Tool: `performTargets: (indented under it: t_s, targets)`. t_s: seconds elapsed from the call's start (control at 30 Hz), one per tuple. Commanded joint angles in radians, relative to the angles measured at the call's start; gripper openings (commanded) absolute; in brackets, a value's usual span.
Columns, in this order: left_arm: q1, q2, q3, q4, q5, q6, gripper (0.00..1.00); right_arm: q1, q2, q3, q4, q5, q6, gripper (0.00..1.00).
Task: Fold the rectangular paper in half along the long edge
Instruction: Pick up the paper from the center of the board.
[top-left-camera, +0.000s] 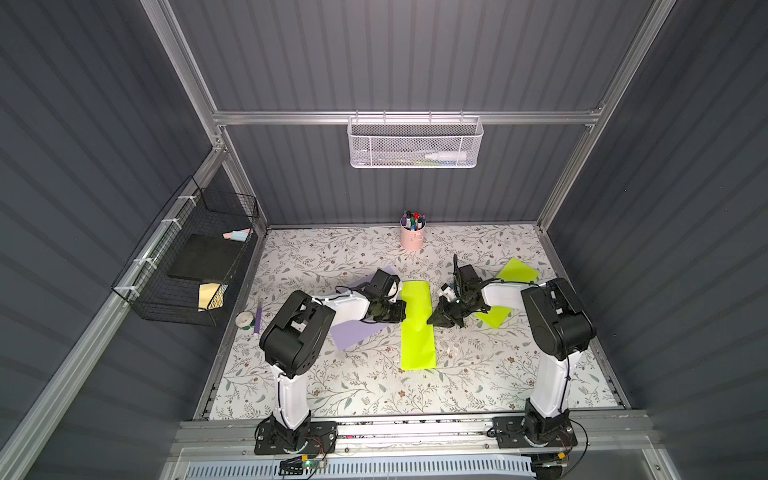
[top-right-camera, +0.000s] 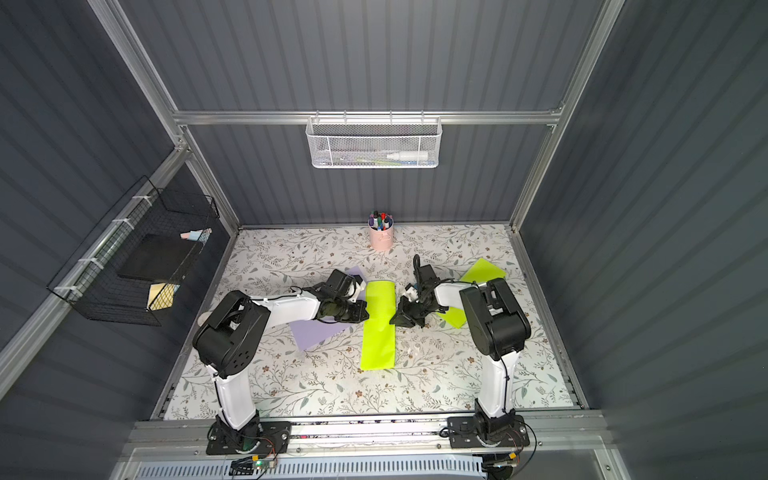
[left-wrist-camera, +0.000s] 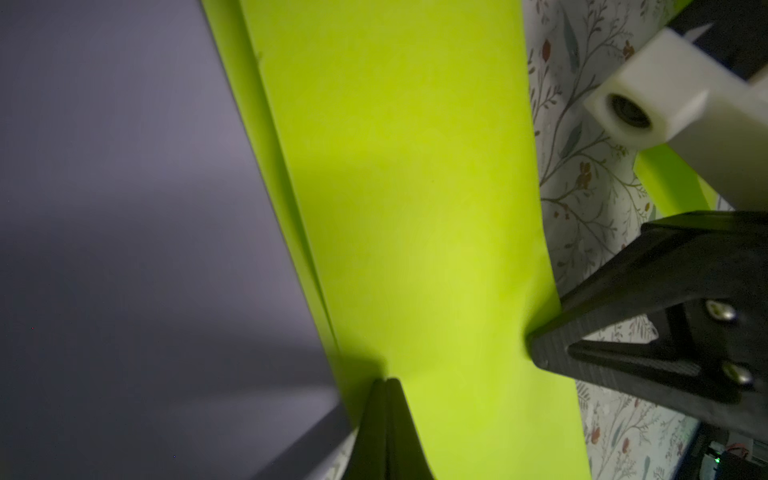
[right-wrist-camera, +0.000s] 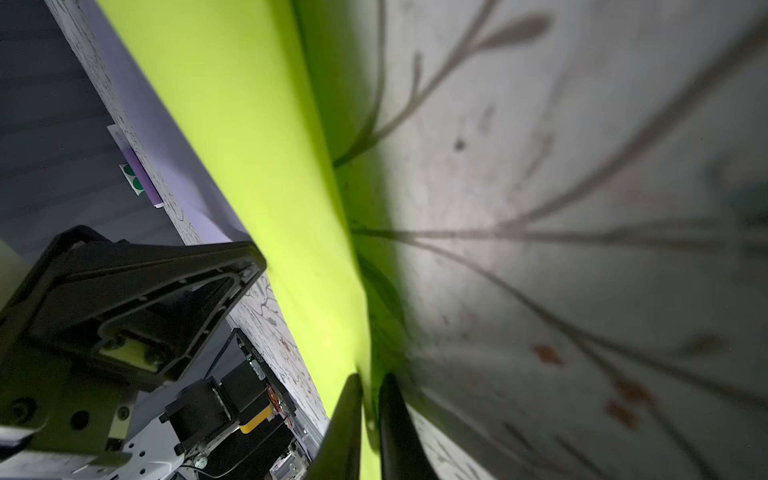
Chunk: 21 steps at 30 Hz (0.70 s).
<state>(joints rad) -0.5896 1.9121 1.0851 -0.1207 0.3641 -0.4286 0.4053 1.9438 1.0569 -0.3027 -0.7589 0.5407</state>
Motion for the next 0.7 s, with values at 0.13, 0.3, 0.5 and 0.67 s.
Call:
performTargets:
  t_s: [0.13, 0.3, 0.5, 0.67]
  targets:
    - [0.002, 0.047, -0.047, -0.166, -0.094, 0.025, 0.0, 0.01, 0.018, 0.022, 0.012, 0.006, 0.004, 0.0]
    - [0.003, -0.016, -0.016, -0.174, -0.117, 0.009, 0.52, 0.01, -0.043, 0.004, 0.007, 0.04, 0.004, 0.0]
    - [0.006, -0.127, 0.157, -0.202, -0.2, 0.008, 0.99, 0.004, -0.157, 0.011, -0.028, 0.086, 0.013, 0.0]
    - [0.032, -0.227, 0.292, -0.227, -0.268, 0.02, 0.99, -0.057, -0.309, 0.011, -0.076, 0.119, 0.021, 0.0]
